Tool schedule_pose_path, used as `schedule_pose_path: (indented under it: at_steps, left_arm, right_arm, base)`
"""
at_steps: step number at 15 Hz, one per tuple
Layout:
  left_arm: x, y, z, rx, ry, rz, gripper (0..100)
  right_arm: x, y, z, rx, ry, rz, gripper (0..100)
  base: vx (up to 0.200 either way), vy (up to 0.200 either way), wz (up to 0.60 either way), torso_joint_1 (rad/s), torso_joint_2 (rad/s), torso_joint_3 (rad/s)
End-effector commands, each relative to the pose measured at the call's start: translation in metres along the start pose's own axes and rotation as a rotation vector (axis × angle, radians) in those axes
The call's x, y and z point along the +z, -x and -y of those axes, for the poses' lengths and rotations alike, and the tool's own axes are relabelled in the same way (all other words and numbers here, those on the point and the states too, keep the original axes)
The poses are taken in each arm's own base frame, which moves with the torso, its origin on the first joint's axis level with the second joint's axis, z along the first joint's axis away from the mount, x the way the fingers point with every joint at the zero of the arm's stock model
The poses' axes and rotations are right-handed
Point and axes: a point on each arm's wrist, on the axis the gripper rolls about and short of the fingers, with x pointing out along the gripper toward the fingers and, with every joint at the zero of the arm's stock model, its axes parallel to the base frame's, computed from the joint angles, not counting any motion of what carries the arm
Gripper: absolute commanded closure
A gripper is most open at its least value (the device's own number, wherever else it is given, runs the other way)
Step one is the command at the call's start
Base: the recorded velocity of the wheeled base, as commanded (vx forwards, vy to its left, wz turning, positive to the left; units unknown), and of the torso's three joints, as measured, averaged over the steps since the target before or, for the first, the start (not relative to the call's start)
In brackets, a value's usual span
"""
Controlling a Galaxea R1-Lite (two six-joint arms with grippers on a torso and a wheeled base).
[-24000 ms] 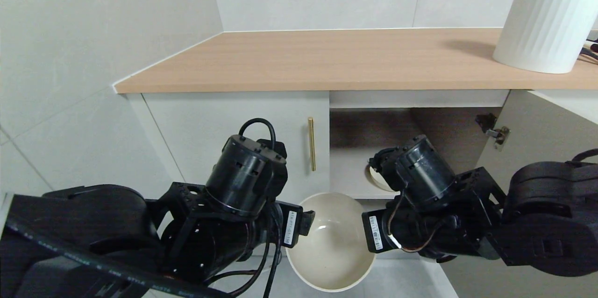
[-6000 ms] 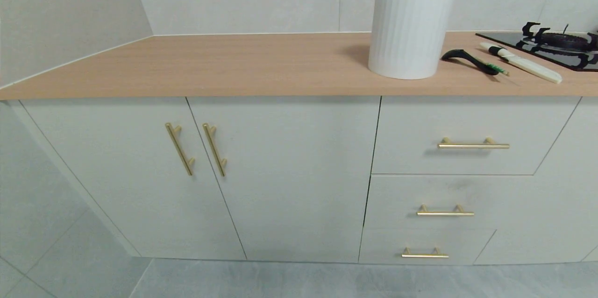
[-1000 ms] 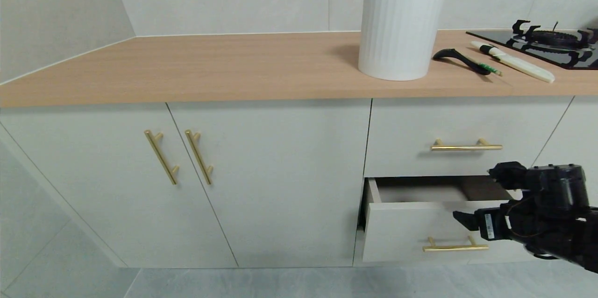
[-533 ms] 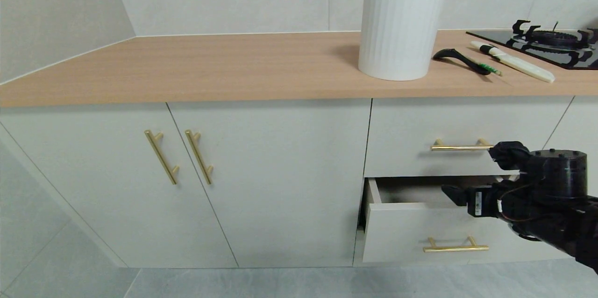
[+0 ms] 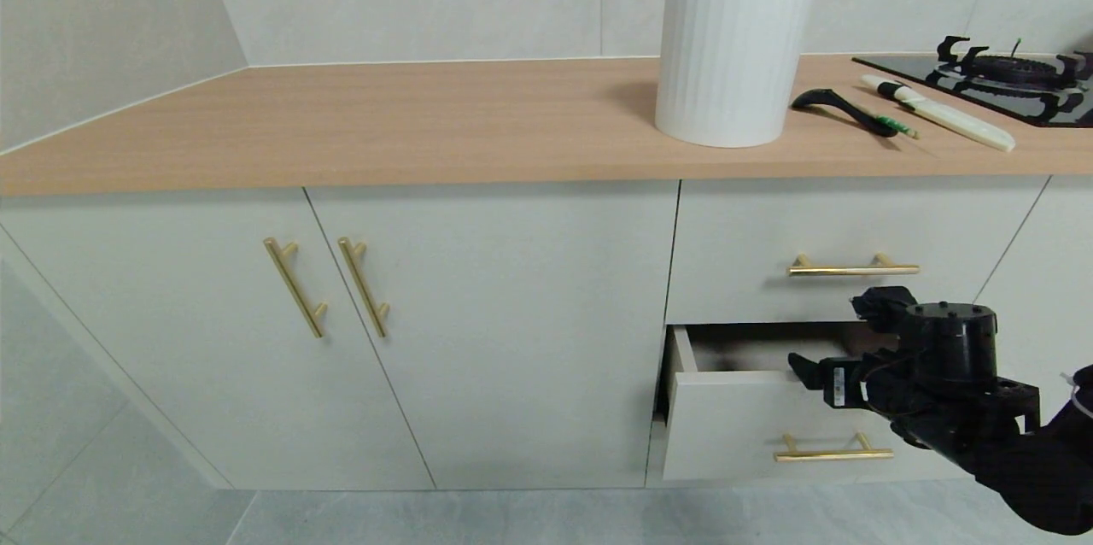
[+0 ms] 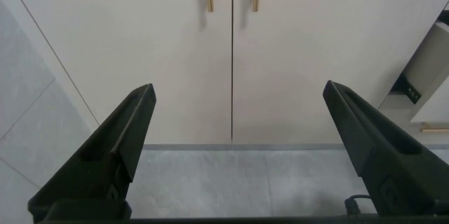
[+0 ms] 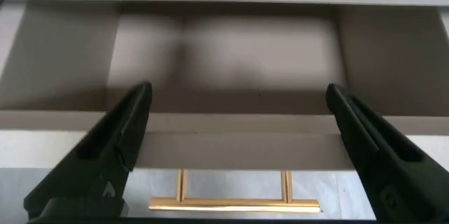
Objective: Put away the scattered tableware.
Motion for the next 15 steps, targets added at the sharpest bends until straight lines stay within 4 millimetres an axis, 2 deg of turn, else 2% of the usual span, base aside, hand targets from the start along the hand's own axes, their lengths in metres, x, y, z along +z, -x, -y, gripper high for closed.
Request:
schedule_pose_path:
  at_steps: [1,6,8,10,11,15]
  left_arm:
    - [0.0,0.0,0.0,0.001,0.0,0.0,0]
    - [0.0,0.0,0.0,0.001,0.0,0.0,0]
    - [0.0,0.0,0.0,0.0,0.0,0.0,0]
    - [0.0,0.0,0.0,0.0,0.0,0.0,0]
    - [0.0,0.0,0.0,0.001,0.0,0.0,0]
    - [0.0,0.0,0.0,0.0,0.0,0.0,0]
  right_arm:
    - [-0.001,0.003,0.001,-0.001,0.004,-0.016,0]
    - [0.013,0.032,0.005,0.007,0.028,-0.105,0]
    - [0.034,0.069,0.008,0.019,0.056,-0.207,0]
    - [0.054,0.111,0.013,0.101,0.069,-0.321,0]
    - [0.062,0.125,0.014,0.138,0.067,-0.333,0]
    - [0.066,0.131,0.014,0.14,0.061,-0.304,0]
  base:
    - [0.0,0.0,0.0,0.0,0.0,0.0]
    - [0.0,0.0,0.0,0.0,0.0,0.0]
    - [0.0,0.0,0.0,0.0,0.0,0.0]
    - [0.0,0.0,0.0,0.0,0.0,0.0]
    - [0.0,0.0,0.0,0.0,0.0,0.0]
    - [0.0,0.0,0.0,0.0,0.0,0.0]
